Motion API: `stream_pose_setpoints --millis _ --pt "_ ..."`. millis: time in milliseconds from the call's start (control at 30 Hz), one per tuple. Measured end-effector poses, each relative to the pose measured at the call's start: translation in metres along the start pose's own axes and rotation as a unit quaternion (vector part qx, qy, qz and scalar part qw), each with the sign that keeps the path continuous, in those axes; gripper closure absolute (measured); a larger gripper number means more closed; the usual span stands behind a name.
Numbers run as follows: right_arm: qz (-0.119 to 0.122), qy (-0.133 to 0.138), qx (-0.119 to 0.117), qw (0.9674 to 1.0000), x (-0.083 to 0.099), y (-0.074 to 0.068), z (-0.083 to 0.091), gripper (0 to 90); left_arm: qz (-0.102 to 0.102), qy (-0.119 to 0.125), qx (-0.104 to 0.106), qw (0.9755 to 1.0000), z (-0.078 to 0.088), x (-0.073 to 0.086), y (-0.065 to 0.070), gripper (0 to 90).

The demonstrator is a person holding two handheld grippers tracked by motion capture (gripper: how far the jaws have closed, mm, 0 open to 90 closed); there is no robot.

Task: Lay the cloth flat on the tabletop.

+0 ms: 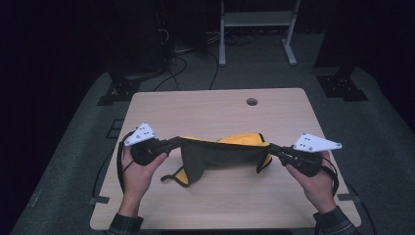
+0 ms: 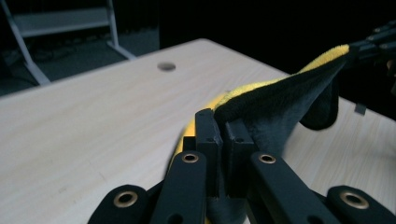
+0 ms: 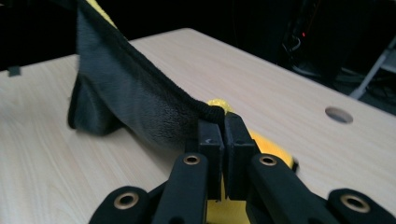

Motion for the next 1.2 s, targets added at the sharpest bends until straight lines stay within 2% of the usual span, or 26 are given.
stream_pose_setpoints --millis 133,200,300,400,433,467,500,633,700,733,767,800,833,867,900,933,1000,1100,1200 --pt "0.016 0.025 -0.006 0.9995 -0.018 -0.005 0.012 86.8 -0.01 0.019 -0.004 0.9998 0.011 -0.011 0.004 87.0" --pt "0.019 0.026 -0.006 0.9995 -0.02 -0.005 0.013 86.8 -0.012 0.022 -0.006 0.9997 0.013 -0.012 0.003 86.9" --pt "0.019 0.017 -0.012 0.9996 -0.022 -0.003 0.01 85.9 -0.001 0.008 -0.012 0.9999 0.008 -0.006 -0.002 86.1" --pt "-0.004 -0.013 -0.019 0.9997 -0.007 0.007 -0.006 84.2 0.016 -0.023 -0.017 0.9995 -0.004 0.009 -0.012 84.9" --pt "-0.004 -0.013 -0.019 0.9997 -0.007 0.007 -0.006 84.2 0.026 -0.032 -0.019 0.999 -0.008 0.015 -0.016 84.9" --pt "-0.017 -0.028 -0.021 0.9993 0.004 0.013 -0.016 83.9 0.034 -0.042 -0.019 0.9984 -0.012 0.021 -0.02 84.7" --pt "-0.017 -0.028 -0.021 0.9993 0.004 0.013 -0.016 83.9 0.041 -0.05 -0.019 0.9977 -0.015 0.027 -0.025 84.7" --pt "-0.034 -0.067 -0.012 0.9971 0.026 0.023 -0.037 82.5 0.079 -0.073 -0.02 0.994 -0.031 0.051 -0.04 85.1" --pt "-0.04 -0.087 -0.01 0.9954 0.034 0.027 -0.046 80.4 0.087 -0.087 -0.014 0.9922 -0.037 0.06 -0.044 83.6" --pt "-0.045 -0.099 -0.006 0.9941 0.039 0.031 -0.054 79.4 0.091 -0.093 -0.012 0.9914 -0.041 0.064 -0.045 79.8" --pt "-0.045 -0.099 -0.006 0.9941 0.039 0.031 -0.054 79.1 0.092 -0.101 -0.008 0.9906 -0.044 0.068 -0.045 79.8" --pt "-0.045 -0.103 -0.003 0.9936 0.041 0.033 -0.057 78.5 0.092 -0.107 -0.005 0.9899 -0.048 0.071 -0.045 76.2" --pt "-0.05 -0.112 0.0 0.9925 0.045 0.037 -0.063 77.4 0.09 -0.113 -0.004 0.9895 -0.052 0.074 -0.045 67.8" --pt "-0.051 -0.114 0.0 0.9922 0.046 0.038 -0.065 77.1 0.083 -0.117 -0.001 0.9897 -0.06 0.076 -0.046 66.0" --pt "-0.053 -0.117 0.001 0.9917 0.047 0.039 -0.066 77.0 0.083 -0.117 -0.001 0.9897 -0.06 0.076 -0.046 64.0" --pt "-0.053 -0.117 0.001 0.9917 0.047 0.039 -0.066 77.0 0.074 -0.112 -0.002 0.9909 -0.064 0.077 -0.046 64.0" --pt "-0.051 -0.125 -0.001 0.9909 0.05 0.039 -0.068 75.7 0.057 -0.125 -0.004 0.9905 -0.074 0.078 -0.048 62.4" --pt "-0.048 -0.129 -0.002 0.9904 0.052 0.038 -0.07 73.2 0.047 -0.131 -0.01 0.9902 -0.084 0.078 -0.051 59.6" --pt "-0.049 -0.134 -0.003 0.9898 0.054 0.037 -0.073 71.6 0.042 -0.127 -0.014 0.991 -0.096 0.075 -0.055 57.9"
Point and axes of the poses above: each handheld gripper's, and its own axes: z roughly backward along the jaws, x roughly out of its underside, y roughly to its right, the point moved 2 cm from there along -z, roughly forward along the jaws, and after that the axes turned 1 degree about x, right-handed, at the moved point
